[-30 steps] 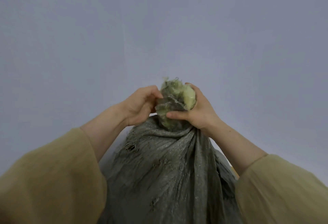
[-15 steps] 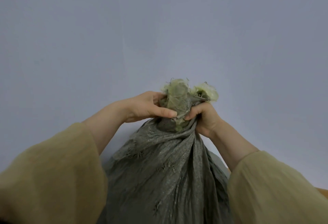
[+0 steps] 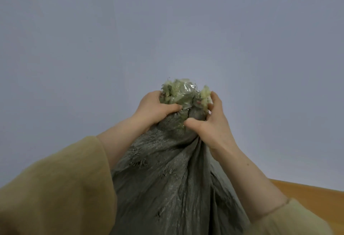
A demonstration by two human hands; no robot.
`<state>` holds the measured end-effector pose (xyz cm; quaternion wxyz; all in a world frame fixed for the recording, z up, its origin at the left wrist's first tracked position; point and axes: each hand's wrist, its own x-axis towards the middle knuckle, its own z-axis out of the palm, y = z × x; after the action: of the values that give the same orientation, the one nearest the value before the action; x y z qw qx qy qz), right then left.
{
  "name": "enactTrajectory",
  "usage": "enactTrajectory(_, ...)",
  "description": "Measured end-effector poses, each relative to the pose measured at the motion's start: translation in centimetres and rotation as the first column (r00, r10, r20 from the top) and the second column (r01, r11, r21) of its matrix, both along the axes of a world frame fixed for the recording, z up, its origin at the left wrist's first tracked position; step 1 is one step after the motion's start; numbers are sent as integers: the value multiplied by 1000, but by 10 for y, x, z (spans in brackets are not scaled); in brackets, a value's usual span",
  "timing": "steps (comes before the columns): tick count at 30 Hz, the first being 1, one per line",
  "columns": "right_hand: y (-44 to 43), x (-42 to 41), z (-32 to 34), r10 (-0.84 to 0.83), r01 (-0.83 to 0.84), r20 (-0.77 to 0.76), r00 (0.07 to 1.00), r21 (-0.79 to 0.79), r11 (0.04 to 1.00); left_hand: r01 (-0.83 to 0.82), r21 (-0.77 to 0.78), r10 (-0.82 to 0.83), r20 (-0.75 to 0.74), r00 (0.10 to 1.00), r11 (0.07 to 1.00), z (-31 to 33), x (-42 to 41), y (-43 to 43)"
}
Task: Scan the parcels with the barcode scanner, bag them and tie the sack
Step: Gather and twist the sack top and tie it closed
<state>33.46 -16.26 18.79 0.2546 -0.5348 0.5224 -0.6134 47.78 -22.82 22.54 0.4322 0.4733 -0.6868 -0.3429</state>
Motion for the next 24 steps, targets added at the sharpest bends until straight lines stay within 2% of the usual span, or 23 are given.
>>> enactTrajectory(2,-5,-1,1,35,-25,-118,992,87,996,15,19,-15,18,1000,1000,-3,-4,7)
enactTrajectory(6,-18,3,4,96,-67,-178,979,163,984,213,167,-197,-104,975,963,7,-8,31)
enactTrajectory(9,-24,0,2,93,-91,-19,995,104,990,311,201,-277,-180,944,929,12,-5,42)
enactTrajectory(12,-25,0,3,176,-184,130,976,59,981,258,148,-251,-69,966,955,14,8,45)
enactTrajectory(14,-25,0,1,194,-214,261,946,49,976,173,18,-173,1,985,985,10,20,42)
enactTrajectory(16,-26,-3,-2,197,-238,400,895,55,970,68,-70,-68,0,998,995,4,33,36)
enactTrajectory(18,-28,-5,-6,260,-329,508,821,49,943,69,-8,-68,44,997,998,-8,40,21)
enactTrajectory(21,-32,-3,-9,438,-554,600,670,11,832,169,163,-197,177,964,972,-17,34,-1)
enactTrajectory(24,-40,-4,-9,526,-664,648,550,-42,747,346,248,-389,151,909,905,-17,25,-16)
